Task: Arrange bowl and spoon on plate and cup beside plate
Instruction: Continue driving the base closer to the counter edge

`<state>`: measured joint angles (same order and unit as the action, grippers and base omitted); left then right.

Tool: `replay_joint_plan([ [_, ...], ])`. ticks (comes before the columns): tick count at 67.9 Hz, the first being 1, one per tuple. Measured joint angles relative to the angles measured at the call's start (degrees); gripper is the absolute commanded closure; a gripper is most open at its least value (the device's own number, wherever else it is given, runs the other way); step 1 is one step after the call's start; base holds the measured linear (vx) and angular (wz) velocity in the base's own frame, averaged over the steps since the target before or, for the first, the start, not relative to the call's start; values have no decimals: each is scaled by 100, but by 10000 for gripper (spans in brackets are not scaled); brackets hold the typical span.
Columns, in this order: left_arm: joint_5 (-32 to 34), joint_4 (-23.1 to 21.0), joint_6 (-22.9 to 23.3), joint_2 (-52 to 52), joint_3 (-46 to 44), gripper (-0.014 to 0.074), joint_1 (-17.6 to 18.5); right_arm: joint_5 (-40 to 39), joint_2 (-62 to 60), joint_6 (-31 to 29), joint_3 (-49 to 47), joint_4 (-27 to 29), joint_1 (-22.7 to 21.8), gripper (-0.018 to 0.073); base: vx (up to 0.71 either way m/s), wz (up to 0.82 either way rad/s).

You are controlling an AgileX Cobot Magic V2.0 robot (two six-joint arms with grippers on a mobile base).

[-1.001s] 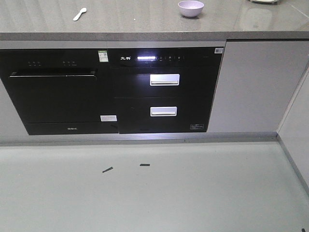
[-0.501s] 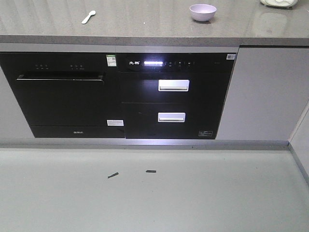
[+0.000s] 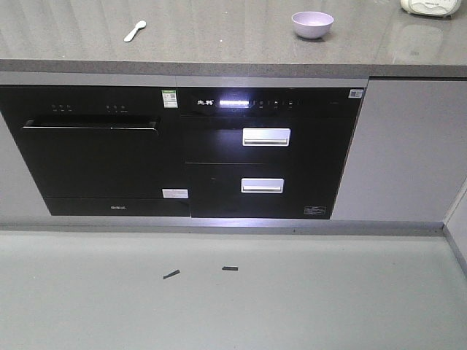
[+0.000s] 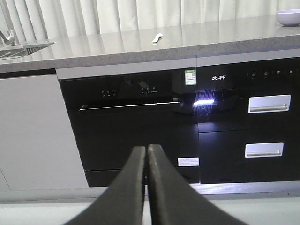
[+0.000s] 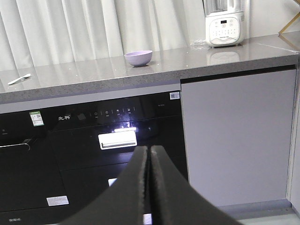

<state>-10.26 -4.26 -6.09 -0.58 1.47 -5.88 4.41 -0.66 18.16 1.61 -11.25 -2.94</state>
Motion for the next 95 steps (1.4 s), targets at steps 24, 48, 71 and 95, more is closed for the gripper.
replay_joint_plan([
  [24, 0, 0, 0, 0, 0, 603, 0, 0, 0, 0, 0, 0, 0, 562, 9, 0],
  [48, 0, 0, 0, 0, 0, 603, 0, 0, 0, 0, 0, 0, 0, 562, 9, 1],
  [71, 0, 0, 0, 0, 0, 603, 0, 0, 0, 0, 0, 0, 0, 562, 8, 2],
  [95, 0, 0, 0, 0, 0, 603, 0, 0, 0, 0, 0, 0, 0, 562, 6, 3],
])
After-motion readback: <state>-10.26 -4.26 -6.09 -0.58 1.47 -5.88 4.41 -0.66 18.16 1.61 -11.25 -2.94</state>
